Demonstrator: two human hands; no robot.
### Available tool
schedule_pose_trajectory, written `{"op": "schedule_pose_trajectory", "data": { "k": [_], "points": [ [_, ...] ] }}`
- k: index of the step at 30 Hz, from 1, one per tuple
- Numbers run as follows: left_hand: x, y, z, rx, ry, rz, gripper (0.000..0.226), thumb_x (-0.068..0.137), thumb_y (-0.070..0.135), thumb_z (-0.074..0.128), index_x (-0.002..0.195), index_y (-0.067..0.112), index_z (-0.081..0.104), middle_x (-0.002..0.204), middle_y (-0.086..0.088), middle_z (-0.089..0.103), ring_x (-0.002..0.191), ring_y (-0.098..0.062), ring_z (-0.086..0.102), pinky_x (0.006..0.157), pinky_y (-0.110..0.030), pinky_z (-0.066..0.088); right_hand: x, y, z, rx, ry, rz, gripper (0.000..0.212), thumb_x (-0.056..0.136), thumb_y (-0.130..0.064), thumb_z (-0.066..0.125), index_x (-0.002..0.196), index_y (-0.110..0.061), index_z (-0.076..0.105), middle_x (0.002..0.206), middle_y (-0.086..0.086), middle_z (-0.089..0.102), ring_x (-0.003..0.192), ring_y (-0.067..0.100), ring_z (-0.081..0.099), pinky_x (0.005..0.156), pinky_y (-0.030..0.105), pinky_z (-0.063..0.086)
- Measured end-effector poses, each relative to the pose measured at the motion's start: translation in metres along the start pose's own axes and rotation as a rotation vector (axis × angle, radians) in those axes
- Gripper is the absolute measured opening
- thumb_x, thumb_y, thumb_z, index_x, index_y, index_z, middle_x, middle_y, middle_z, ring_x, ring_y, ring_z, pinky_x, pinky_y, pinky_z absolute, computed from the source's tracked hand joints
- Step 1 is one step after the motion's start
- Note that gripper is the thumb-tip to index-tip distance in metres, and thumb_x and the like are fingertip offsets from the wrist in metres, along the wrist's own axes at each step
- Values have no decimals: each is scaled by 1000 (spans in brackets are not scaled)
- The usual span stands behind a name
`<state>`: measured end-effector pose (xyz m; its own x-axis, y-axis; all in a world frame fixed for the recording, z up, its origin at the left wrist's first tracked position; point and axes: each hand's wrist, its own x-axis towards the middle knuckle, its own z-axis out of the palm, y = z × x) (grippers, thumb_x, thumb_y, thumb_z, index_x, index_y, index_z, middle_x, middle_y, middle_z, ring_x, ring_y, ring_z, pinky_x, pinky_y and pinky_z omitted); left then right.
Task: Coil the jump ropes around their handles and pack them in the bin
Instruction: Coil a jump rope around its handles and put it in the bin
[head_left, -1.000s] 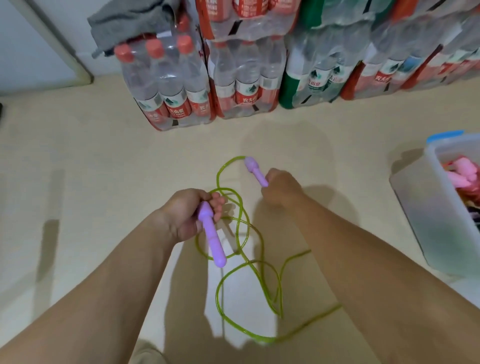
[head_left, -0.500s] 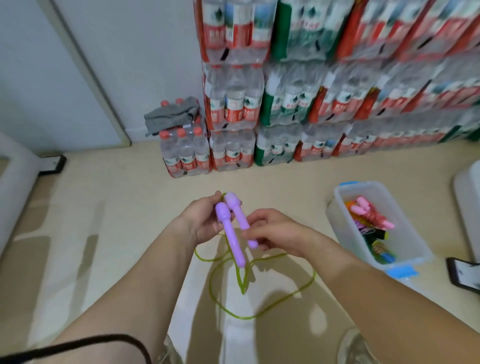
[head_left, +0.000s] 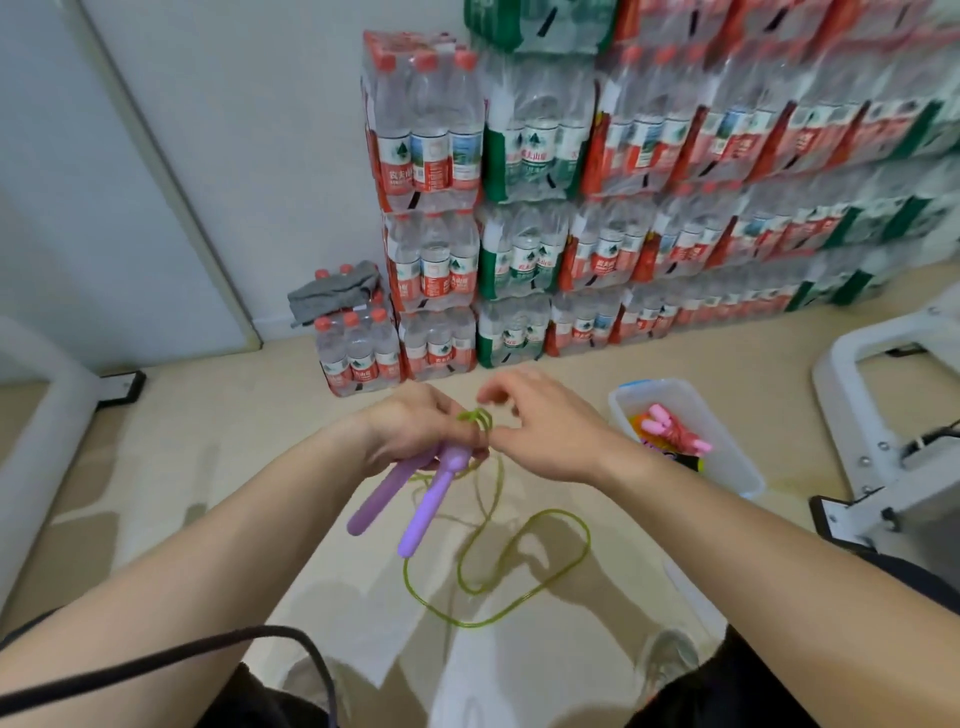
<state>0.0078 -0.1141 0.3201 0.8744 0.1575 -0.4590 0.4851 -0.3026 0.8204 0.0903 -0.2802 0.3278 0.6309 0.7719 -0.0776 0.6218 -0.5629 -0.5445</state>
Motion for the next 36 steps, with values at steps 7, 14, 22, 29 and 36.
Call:
{"op": "schedule_pose_trajectory", "data": {
  "k": [7, 14, 22, 29, 36],
  "points": [
    [-9, -1, 14, -71, -170, 45, 21, 73, 3, 72, 91, -8, 72, 93, -23, 74, 81, -26, 66, 66, -28, 45, 5, 20, 9, 531, -288, 18, 52, 64, -47, 60, 111, -23, 65, 78, 3, 68, 73, 18, 62, 73, 37, 48],
    [0, -7, 4, -174, -174, 2, 23, 71, 15, 77, 89, 0, 75, 94, -35, 65, 84, -29, 60, 86, -43, 42, 21, 50, 1, 629, -272, 103, 50, 106, -43, 45, 73, -11, 65, 51, -11, 36, 51, 8, 35, 59, 27, 34],
    [4, -7, 12, -442, -227, -31, 29, 98, 27, 57, 91, 2, 69, 94, -19, 70, 85, -26, 66, 71, -28, 54, 31, 58, -2, 795, -189, 92, 17, 95, -11, 65, 79, -12, 67, 61, 4, 54, 59, 14, 44, 59, 26, 34],
    [6, -16, 18, -464, -164, 22, 23, 99, 9, 54, 92, -4, 71, 106, -27, 72, 97, -29, 71, 88, -32, 56, 29, 56, 5, 723, -252, 88, 12, 98, -8, 61, 95, -11, 72, 78, 3, 58, 66, 6, 49, 65, 19, 40],
    [3, -25, 28, -470, -166, 36, 19, 98, 2, 54, 98, 0, 73, 99, -14, 75, 85, -20, 70, 73, -23, 55, 27, 57, 10, 522, -119, -18, 15, 87, -14, 79, 79, -25, 73, 76, -8, 70, 74, 5, 59, 75, 24, 48]
  ]
}}
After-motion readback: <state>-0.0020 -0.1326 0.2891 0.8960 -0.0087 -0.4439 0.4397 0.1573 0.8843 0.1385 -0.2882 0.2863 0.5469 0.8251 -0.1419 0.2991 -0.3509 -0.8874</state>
